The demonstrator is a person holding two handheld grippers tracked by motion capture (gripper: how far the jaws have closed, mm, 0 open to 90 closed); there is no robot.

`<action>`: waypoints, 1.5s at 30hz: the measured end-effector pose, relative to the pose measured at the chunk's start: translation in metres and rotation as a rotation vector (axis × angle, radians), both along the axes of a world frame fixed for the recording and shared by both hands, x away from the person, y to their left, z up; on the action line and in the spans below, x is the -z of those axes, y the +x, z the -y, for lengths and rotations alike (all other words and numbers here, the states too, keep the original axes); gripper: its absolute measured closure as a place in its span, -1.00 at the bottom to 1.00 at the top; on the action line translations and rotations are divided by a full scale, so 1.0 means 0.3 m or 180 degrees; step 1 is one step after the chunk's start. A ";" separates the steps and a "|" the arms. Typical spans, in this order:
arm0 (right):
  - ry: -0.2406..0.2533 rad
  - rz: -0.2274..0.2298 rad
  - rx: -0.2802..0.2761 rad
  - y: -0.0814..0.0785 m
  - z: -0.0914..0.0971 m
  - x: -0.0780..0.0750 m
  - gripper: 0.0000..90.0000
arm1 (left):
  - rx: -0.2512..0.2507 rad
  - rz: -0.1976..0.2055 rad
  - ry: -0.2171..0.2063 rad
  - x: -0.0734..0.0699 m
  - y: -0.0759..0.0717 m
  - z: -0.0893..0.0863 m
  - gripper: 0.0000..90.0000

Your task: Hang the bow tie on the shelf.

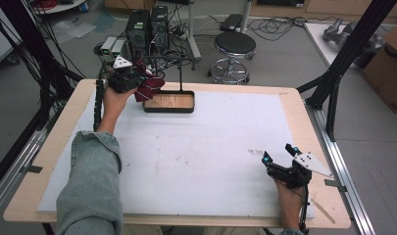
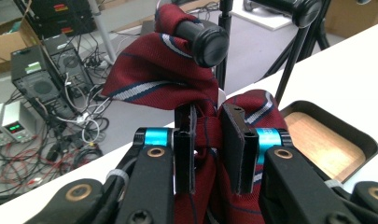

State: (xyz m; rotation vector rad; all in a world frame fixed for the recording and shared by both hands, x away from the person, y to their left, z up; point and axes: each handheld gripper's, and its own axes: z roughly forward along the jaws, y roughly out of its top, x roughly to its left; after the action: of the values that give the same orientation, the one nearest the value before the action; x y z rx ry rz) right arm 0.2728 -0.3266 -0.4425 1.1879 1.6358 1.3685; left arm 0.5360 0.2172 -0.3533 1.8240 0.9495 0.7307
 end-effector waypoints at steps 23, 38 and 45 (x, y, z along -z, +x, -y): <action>0.0059 0.0008 0.0019 0.002 0.004 -0.001 -0.77 | -0.0162 0.0184 -0.0170 -0.037 -0.145 -0.059 0.12; 0.0032 0.0025 0.0011 0.004 0.002 -0.004 -0.77 | -0.0077 0.0529 -0.0505 -0.097 -0.420 -0.105 -0.15; 0.0037 0.0019 0.0016 0.002 0.000 -0.005 -0.77 | -0.0108 0.0613 -0.0606 -0.088 -0.543 -0.148 -0.25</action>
State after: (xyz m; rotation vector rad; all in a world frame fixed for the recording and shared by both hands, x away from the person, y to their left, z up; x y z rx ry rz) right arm 0.2734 -0.3267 -0.4411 1.1928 1.6218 1.3789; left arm 0.3732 0.2617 -0.3268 1.5461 0.8931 0.7936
